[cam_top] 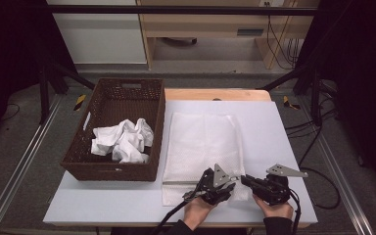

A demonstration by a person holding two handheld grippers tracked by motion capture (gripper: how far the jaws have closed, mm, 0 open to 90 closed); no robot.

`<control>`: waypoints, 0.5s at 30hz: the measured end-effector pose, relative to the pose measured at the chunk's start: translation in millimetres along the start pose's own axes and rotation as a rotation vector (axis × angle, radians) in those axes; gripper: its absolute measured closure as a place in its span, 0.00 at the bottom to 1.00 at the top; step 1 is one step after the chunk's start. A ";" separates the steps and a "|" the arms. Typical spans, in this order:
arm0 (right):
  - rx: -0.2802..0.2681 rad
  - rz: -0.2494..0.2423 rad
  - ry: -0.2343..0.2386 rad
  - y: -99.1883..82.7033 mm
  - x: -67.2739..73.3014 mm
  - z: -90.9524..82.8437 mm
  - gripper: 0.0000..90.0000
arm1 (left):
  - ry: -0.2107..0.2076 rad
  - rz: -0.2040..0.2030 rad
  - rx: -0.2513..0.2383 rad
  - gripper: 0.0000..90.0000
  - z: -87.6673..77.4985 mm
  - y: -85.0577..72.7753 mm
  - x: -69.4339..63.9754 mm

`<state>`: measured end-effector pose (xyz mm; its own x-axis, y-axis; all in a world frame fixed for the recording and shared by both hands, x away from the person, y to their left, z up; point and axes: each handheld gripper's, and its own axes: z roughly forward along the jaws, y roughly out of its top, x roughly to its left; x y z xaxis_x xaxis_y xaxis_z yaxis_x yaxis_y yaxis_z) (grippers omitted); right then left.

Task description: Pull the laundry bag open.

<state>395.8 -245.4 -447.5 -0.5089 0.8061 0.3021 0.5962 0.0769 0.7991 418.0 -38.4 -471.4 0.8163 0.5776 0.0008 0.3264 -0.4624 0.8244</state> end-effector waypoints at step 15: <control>0.004 -0.007 0.003 0.3 0.7 1.4 0.94 | -0.024 -0.021 -0.029 0.84 3.0 -1.2 8.3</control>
<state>396.5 -244.0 -447.8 -0.5148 0.8038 0.2982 0.5952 0.0847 0.7991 425.8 -35.1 -474.1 0.8205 0.5709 -0.0300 0.3300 -0.4302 0.8402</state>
